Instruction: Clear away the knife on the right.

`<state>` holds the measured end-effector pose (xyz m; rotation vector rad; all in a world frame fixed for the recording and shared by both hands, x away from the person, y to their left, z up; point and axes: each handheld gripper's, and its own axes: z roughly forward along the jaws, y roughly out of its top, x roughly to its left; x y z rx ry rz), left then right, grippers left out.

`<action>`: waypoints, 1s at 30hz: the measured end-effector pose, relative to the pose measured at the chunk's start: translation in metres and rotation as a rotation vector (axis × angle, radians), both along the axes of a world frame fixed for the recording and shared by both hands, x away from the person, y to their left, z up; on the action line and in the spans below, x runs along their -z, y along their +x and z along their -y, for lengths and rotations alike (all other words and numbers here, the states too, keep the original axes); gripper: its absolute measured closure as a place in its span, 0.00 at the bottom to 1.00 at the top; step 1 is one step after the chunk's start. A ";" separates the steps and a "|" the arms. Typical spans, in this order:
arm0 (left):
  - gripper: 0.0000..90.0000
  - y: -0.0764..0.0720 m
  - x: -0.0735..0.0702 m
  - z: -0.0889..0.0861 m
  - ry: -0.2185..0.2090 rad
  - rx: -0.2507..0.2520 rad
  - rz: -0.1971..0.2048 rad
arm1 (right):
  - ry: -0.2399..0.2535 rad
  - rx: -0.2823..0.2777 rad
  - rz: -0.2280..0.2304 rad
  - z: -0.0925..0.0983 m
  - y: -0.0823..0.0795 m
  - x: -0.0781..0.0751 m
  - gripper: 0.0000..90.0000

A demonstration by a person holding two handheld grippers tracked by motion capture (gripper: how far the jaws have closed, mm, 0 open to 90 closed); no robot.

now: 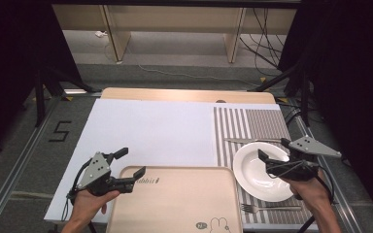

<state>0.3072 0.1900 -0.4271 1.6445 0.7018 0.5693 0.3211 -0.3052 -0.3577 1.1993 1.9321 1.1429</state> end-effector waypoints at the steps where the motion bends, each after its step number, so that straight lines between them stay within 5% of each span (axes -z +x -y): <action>1: 0.18 0.000 0.000 0.000 0.003 0.000 0.002 | -0.002 -0.001 -0.010 0.002 0.001 -0.002 0.18; 10: 0.18 0.001 0.001 -0.002 0.005 -0.011 0.001 | -0.075 -0.003 -0.013 0.018 0.020 -0.014 0.18; 15: 0.18 0.001 0.001 -0.002 0.014 -0.013 0.002 | -0.136 -0.030 -0.093 0.018 0.033 -0.017 0.18; 22: 0.18 0.002 0.002 -0.002 0.025 -0.005 0.001 | -0.181 -0.060 -0.126 0.025 0.056 -0.016 0.18; 24: 0.18 0.002 0.002 -0.002 0.026 -0.007 0.002 | -0.179 -0.039 -0.205 0.026 0.066 -0.015 0.19; 30: 0.18 0.002 0.002 -0.003 0.027 -0.012 0.002 | -0.219 -0.042 -0.270 0.028 0.092 -0.010 0.19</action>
